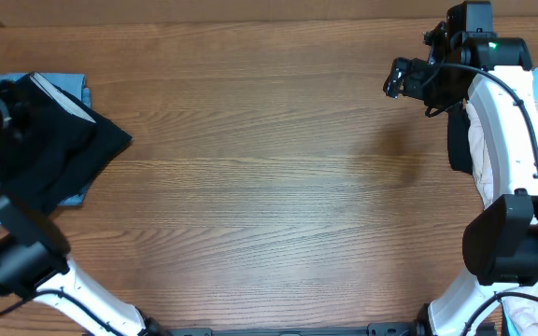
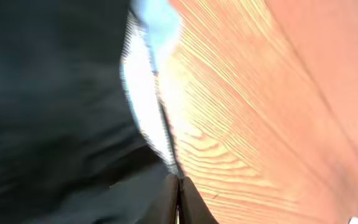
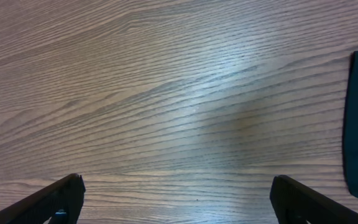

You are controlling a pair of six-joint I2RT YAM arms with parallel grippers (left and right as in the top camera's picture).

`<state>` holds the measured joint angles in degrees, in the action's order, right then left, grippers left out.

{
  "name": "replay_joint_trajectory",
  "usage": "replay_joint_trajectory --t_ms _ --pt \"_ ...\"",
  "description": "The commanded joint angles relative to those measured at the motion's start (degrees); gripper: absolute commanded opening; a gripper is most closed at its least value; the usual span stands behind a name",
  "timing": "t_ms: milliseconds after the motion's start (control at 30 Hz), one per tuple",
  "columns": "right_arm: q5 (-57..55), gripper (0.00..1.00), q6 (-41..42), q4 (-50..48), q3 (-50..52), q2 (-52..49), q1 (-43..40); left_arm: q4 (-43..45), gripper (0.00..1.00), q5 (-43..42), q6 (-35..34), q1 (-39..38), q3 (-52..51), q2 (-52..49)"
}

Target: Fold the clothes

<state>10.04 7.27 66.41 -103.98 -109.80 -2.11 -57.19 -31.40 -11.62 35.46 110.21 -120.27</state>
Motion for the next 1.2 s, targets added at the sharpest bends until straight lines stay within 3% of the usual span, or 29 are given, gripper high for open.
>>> replay_joint_trajectory --t_ms 0,267,467,600,800,933,1167 --pt "-0.15 1.00 0.04 -0.24 -0.24 -0.15 0.15 1.60 0.04 -1.09 2.43 -3.26 -1.09 -4.68" --pt "-0.15 1.00 0.04 -0.24 -0.24 -0.15 0.15 2.86 0.04 -1.46 3.15 -4.02 -3.30 -6.84" --pt "-0.15 1.00 0.04 -0.24 -0.24 -0.15 0.15 4.13 0.04 -6.14 8.96 -4.00 -10.69 -6.84" --pt "-0.15 1.00 0.04 -0.24 -0.24 -0.15 0.15 10.73 0.04 -6.25 9.55 -4.00 -19.32 -6.84" --pt "-0.15 1.00 0.04 -0.26 -0.24 -0.15 0.15 22.10 0.04 -13.33 14.32 -4.00 -31.67 -6.82" --pt "-0.15 1.00 0.04 -0.24 -0.24 -0.15 0.15 19.93 0.09 -19.45 14.23 -3.87 -28.46 -5.25" --pt "-0.15 1.00 0.04 -0.24 -0.24 -0.15 0.15 13.53 0.11 -21.68 7.30 -3.54 -8.70 2.97"
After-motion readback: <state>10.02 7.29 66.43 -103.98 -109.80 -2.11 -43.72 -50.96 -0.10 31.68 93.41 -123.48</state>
